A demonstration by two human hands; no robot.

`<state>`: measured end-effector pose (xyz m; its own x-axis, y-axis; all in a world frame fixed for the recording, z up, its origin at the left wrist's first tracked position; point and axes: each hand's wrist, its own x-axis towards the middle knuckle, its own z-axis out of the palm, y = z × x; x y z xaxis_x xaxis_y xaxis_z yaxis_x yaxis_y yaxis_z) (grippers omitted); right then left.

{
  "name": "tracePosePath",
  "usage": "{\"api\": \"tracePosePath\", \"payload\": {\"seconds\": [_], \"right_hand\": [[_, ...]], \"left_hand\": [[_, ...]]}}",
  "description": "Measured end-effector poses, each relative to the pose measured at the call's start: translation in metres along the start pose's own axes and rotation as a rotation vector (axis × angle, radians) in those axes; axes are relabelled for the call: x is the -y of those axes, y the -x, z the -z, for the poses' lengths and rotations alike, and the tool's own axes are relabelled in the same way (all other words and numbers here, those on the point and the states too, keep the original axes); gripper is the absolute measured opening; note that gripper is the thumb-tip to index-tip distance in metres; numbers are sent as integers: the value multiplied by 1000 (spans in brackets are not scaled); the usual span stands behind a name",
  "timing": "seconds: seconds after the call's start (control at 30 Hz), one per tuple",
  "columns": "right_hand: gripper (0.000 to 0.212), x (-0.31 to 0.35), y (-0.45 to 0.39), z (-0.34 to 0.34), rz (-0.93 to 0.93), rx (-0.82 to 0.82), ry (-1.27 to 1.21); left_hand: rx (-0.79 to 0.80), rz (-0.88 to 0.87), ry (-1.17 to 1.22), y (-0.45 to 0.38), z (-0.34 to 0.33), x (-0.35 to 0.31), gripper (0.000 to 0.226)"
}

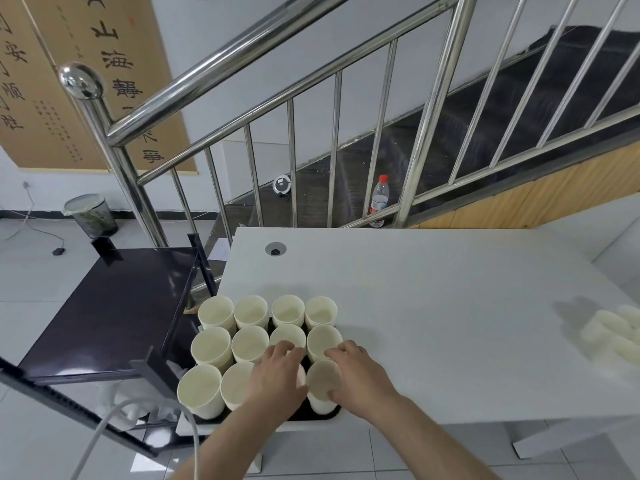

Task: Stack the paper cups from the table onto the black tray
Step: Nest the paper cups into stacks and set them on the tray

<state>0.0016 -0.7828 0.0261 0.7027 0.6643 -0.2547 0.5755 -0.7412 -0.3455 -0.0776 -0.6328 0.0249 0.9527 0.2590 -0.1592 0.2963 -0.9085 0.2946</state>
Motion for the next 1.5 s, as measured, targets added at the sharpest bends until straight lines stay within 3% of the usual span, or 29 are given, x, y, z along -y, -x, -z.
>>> {"api": "tracePosePath", "payload": {"seconds": [0.4,0.87,1.17,1.33,1.5], "right_hand": [[68,-115,69,53,-49,-142,-74],[62,-326,196,91,-465,-286,-152],[53,-410,195,113,-643,-305,-121],[37,-462,160,130,-747,-239,-30],[40,-503,130,136,-795,-124,4]], "left_hand": [[-48,-134,85,-13,-16,-135,55],[93,-379,139,-35,-86,-338,51],[128,-438,186,-95,-108,-404,50],[162,-440,224,-152,-127,-433,48],[222,-431,249,-194,-138,-451,49]]}}
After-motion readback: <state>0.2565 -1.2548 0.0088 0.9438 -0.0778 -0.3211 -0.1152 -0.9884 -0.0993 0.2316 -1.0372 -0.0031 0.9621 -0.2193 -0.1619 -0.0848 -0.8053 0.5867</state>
